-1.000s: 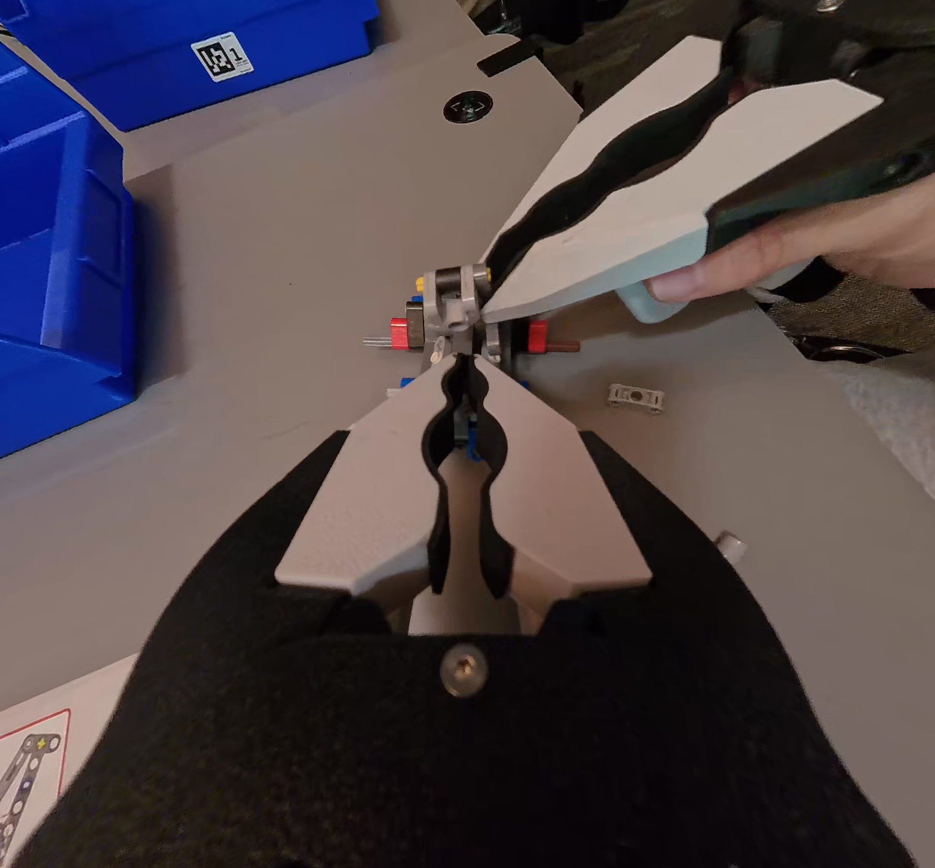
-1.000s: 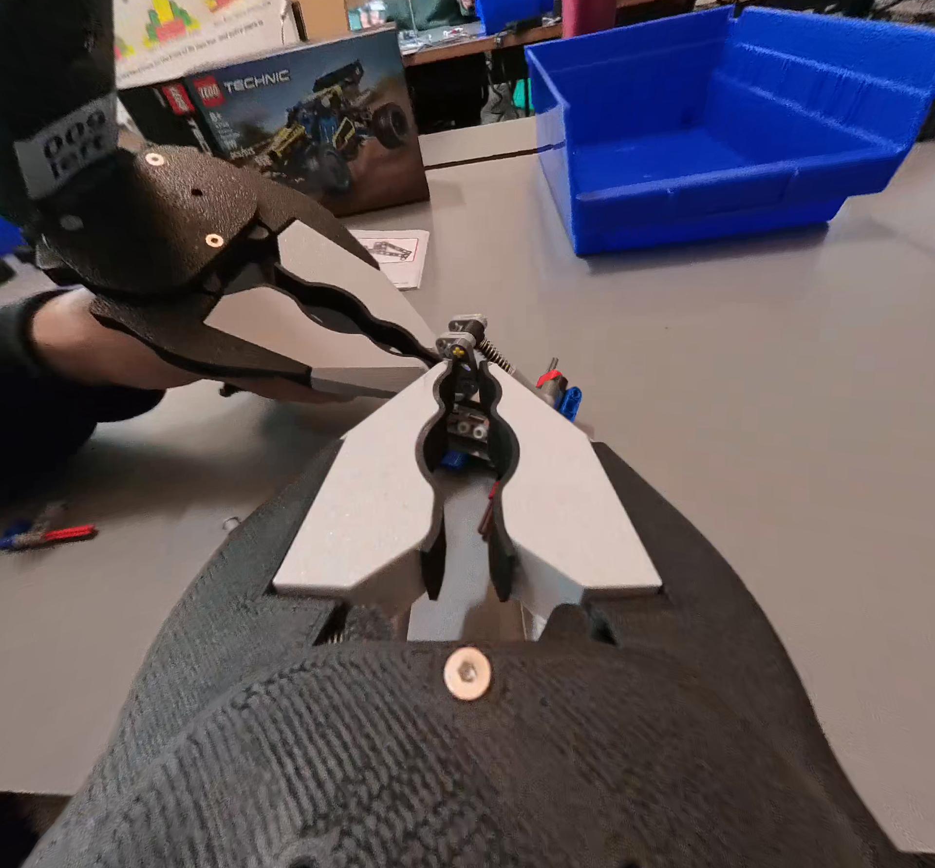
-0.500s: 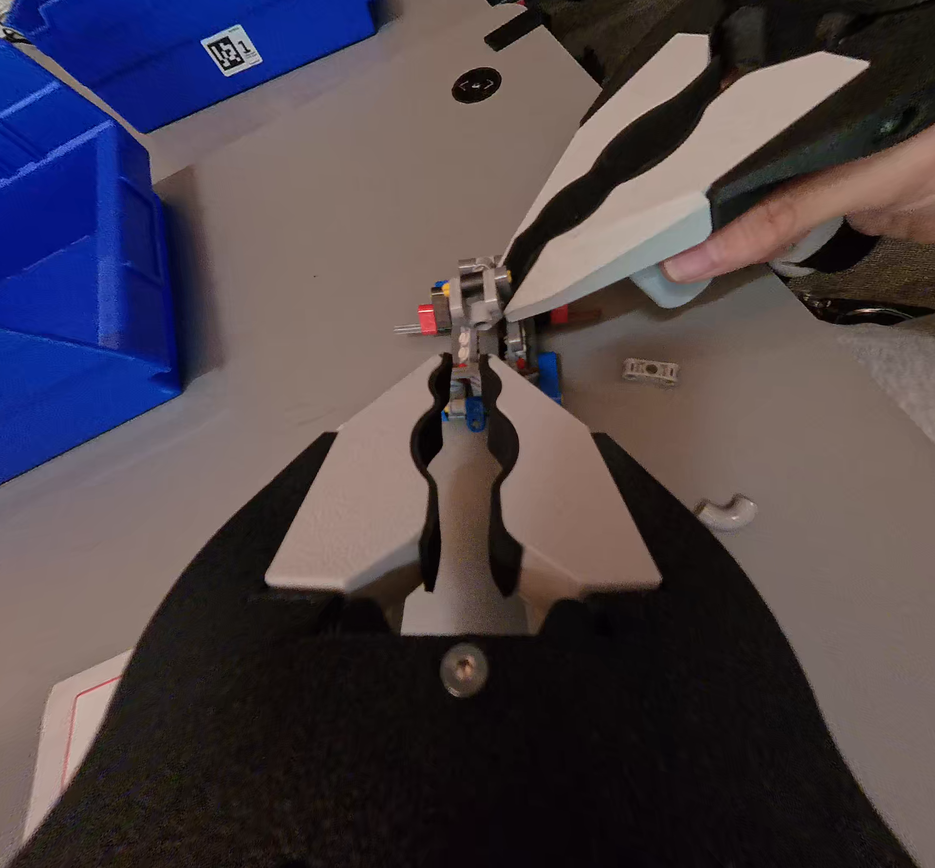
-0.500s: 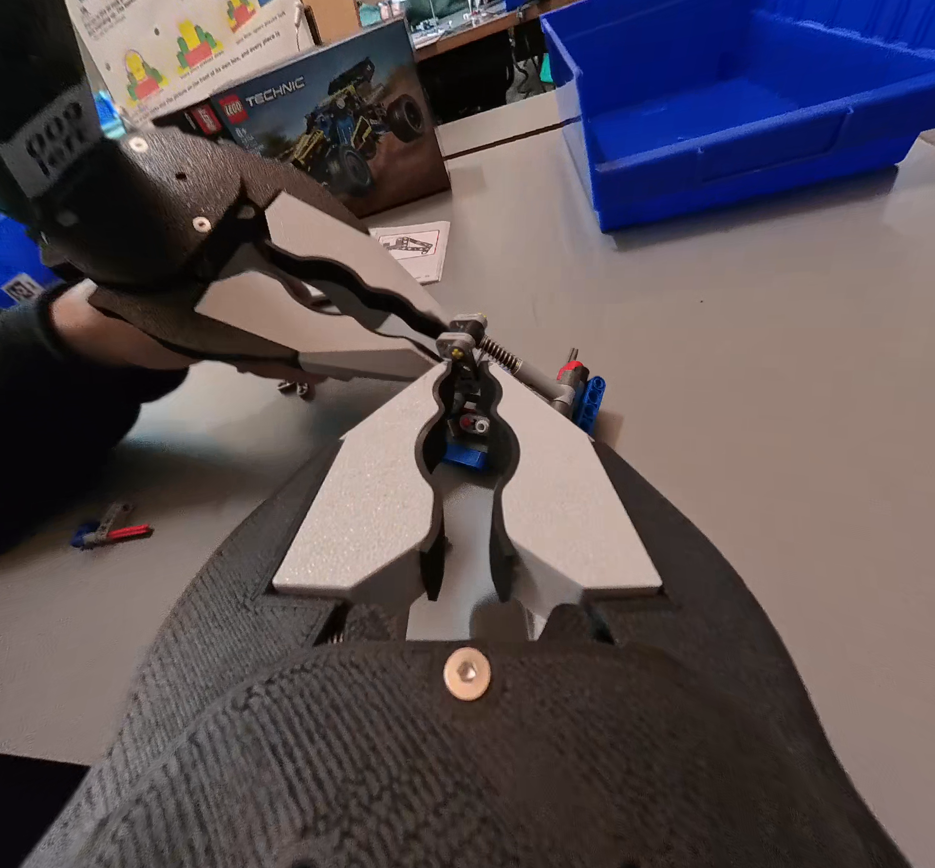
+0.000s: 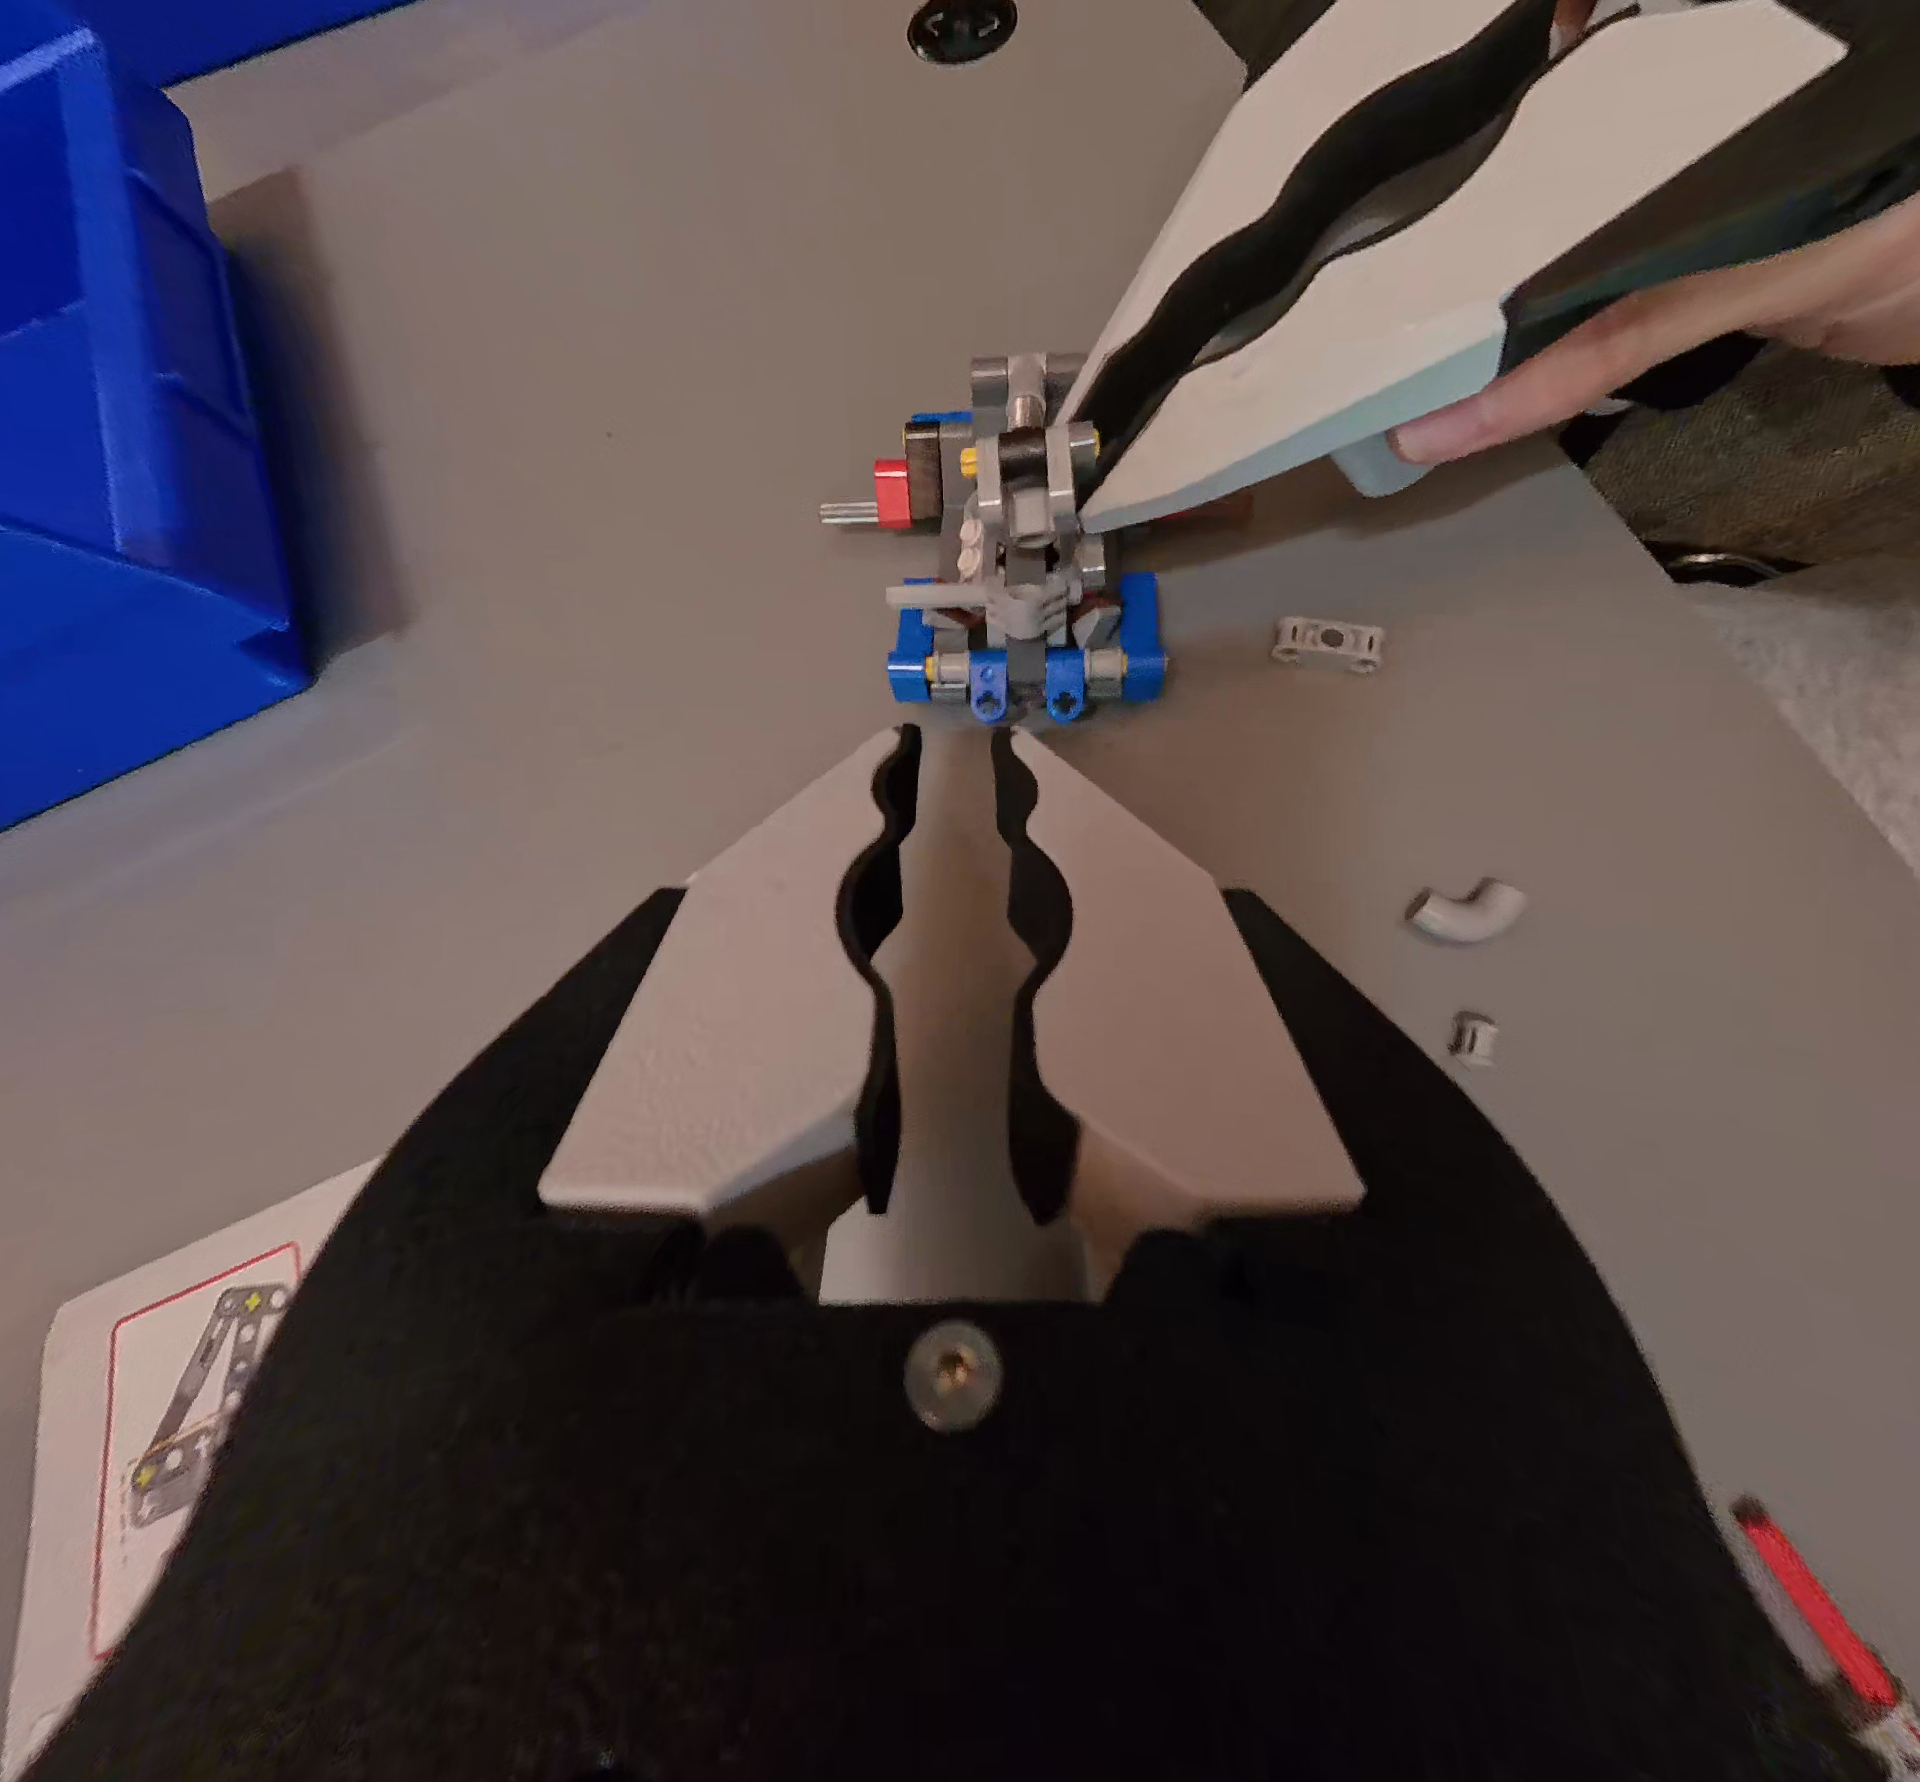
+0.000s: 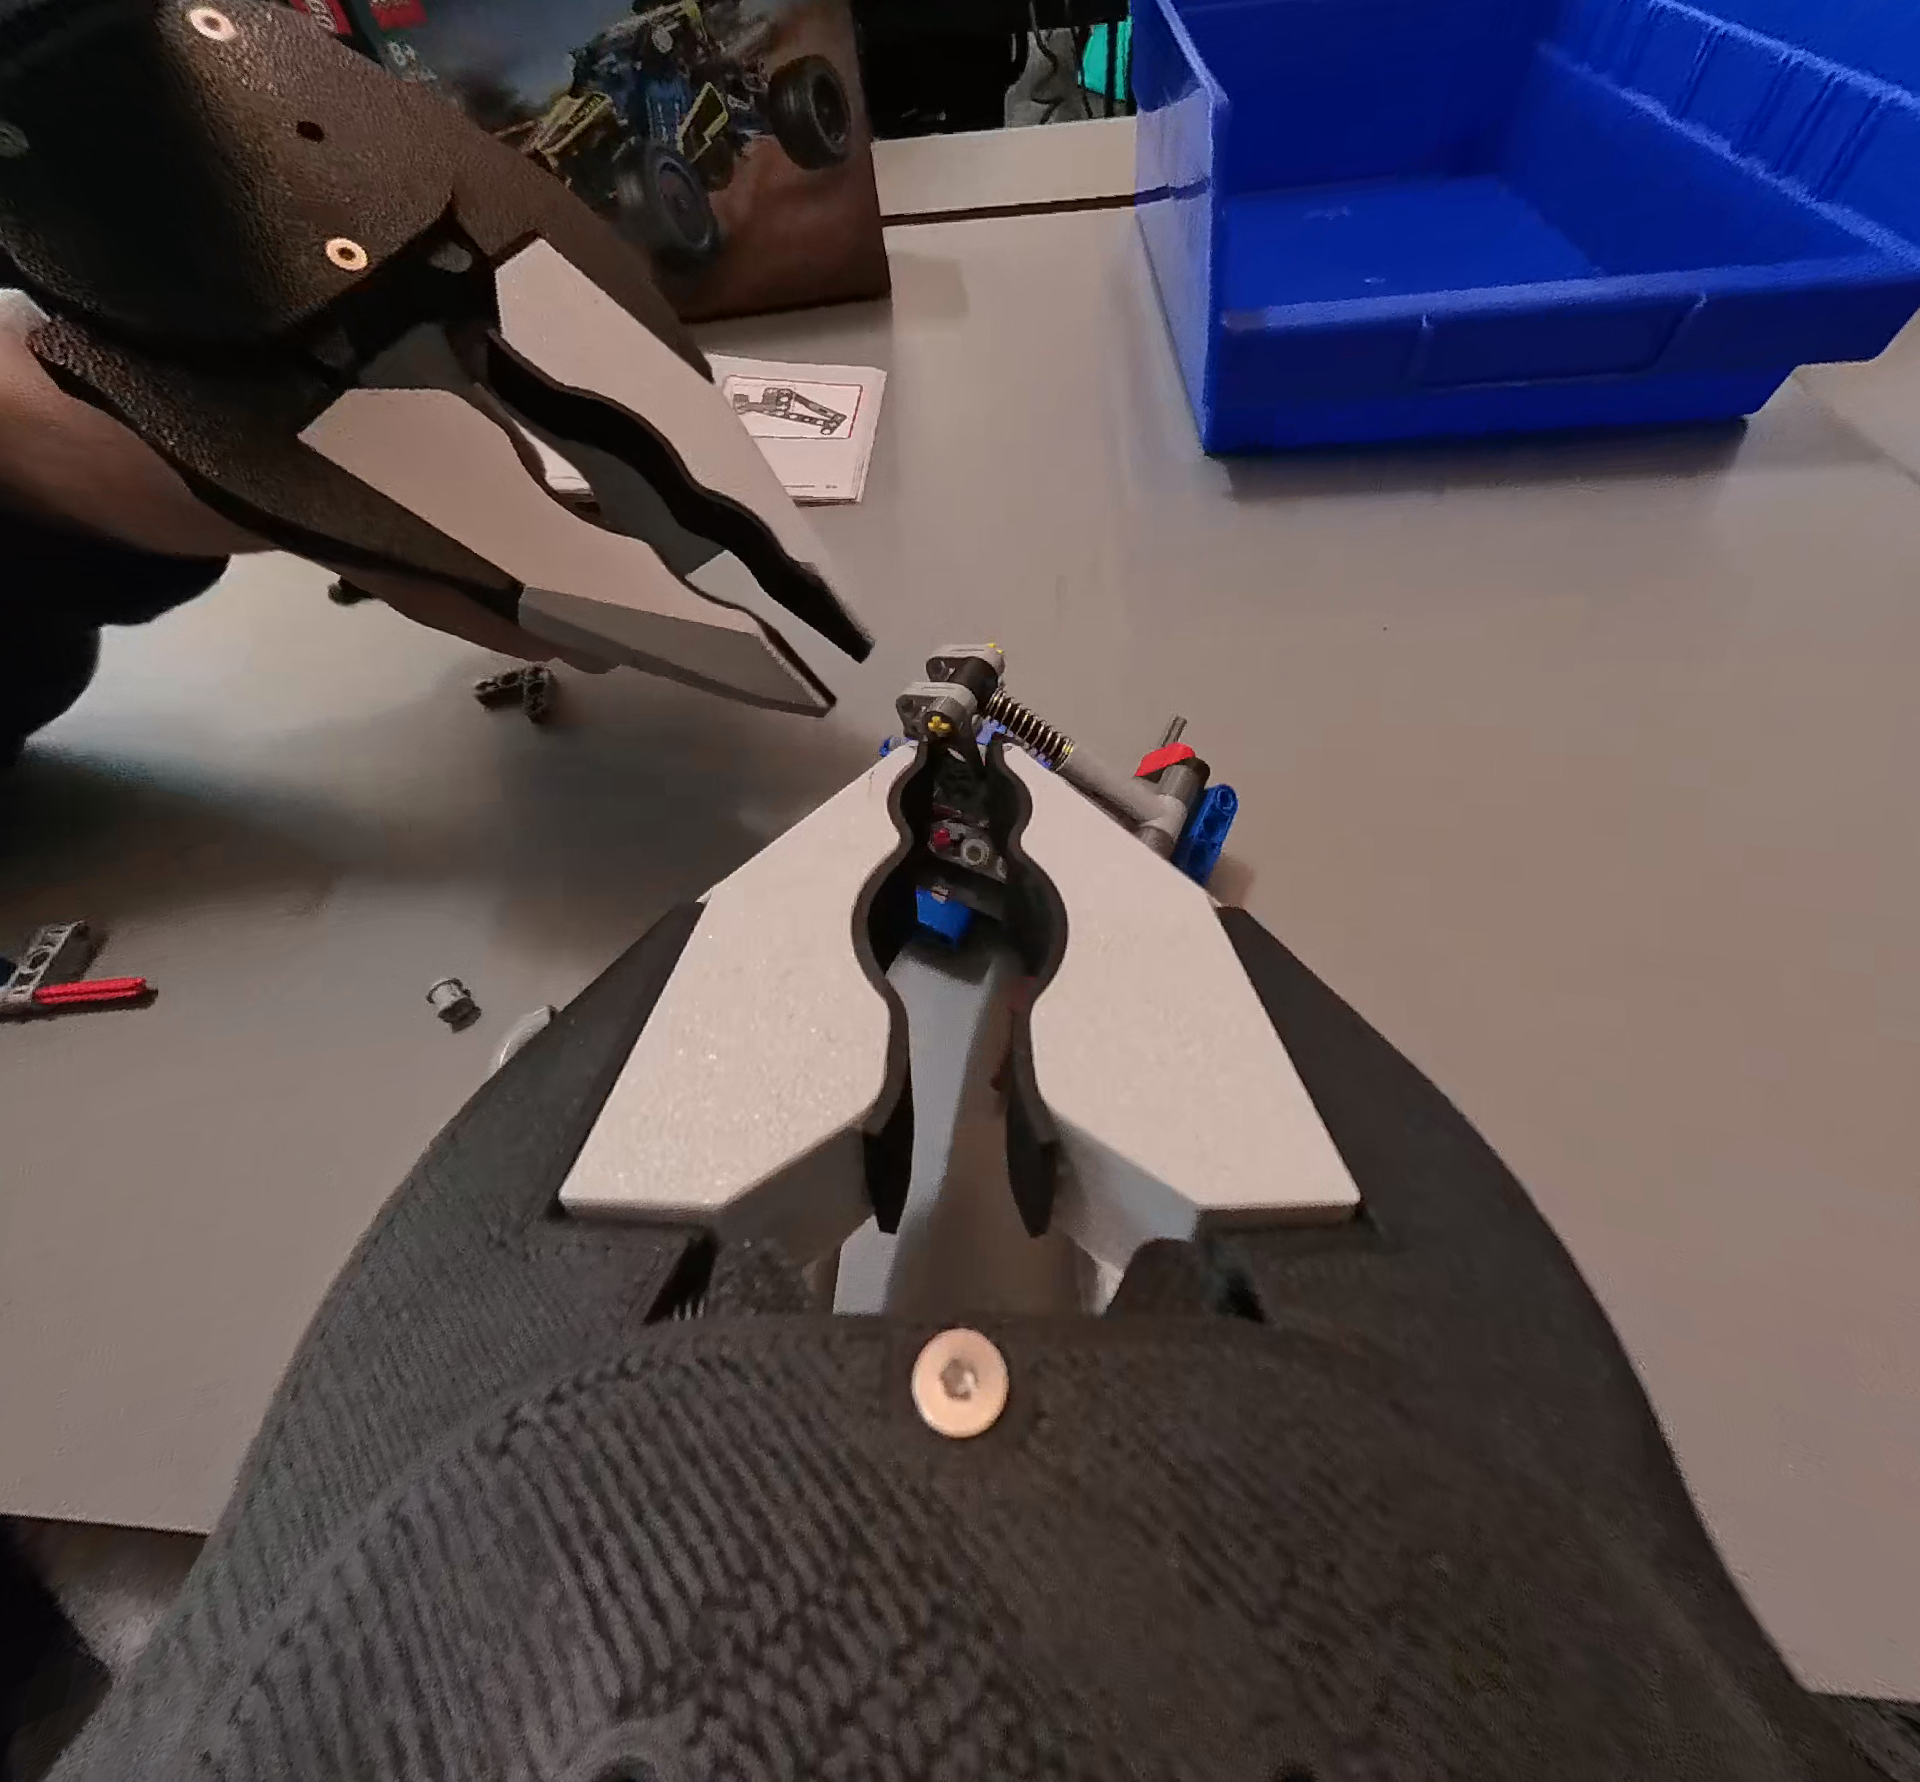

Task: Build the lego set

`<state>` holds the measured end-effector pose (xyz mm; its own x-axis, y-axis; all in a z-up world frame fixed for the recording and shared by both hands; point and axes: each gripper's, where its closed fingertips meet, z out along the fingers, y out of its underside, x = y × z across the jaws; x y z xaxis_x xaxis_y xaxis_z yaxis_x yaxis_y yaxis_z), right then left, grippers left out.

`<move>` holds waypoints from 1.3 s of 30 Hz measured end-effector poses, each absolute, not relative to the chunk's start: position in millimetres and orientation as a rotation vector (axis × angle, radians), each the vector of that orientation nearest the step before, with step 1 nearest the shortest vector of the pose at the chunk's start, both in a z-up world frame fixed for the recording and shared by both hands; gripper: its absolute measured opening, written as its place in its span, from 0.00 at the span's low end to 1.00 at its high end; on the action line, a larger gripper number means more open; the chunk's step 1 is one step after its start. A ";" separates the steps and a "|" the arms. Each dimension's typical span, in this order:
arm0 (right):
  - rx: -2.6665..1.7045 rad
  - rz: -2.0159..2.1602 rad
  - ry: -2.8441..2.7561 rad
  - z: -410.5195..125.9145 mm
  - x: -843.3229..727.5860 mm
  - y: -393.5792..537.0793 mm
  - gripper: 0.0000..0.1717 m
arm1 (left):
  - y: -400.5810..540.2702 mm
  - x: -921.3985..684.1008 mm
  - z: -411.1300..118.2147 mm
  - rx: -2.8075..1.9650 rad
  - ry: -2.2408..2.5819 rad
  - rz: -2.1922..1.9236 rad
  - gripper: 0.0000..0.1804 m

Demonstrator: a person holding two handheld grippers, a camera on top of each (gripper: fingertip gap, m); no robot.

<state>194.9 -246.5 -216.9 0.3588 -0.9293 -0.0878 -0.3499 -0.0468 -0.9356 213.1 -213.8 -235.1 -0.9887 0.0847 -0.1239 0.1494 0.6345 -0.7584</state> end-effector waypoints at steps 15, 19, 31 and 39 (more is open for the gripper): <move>-1.648 -0.762 1.164 -211.2 194.1 -254.5 0.03 | -108.0 230.9 -232.5 0.200 3.065 -0.987 0.08; -1.654 -0.766 1.160 -211.7 194.2 -254.8 0.03 | -95.6 220.8 -240.2 0.346 3.121 -0.961 0.13; -1.662 -0.743 1.149 -215.0 193.4 -250.5 0.04 | -97.1 211.7 -270.2 0.574 3.084 -0.736 0.07; -1.745 -0.748 1.110 -220.7 190.5 -246.1 0.04 | -125.9 211.0 -266.4 0.456 3.094 -0.983 0.02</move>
<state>190.5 -246.1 -220.7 0.4119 -0.9110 0.0206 -0.3605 -0.1837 -0.9145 211.0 -125.9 -266.4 -0.9522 0.3021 0.0458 0.2202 0.7824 -0.5825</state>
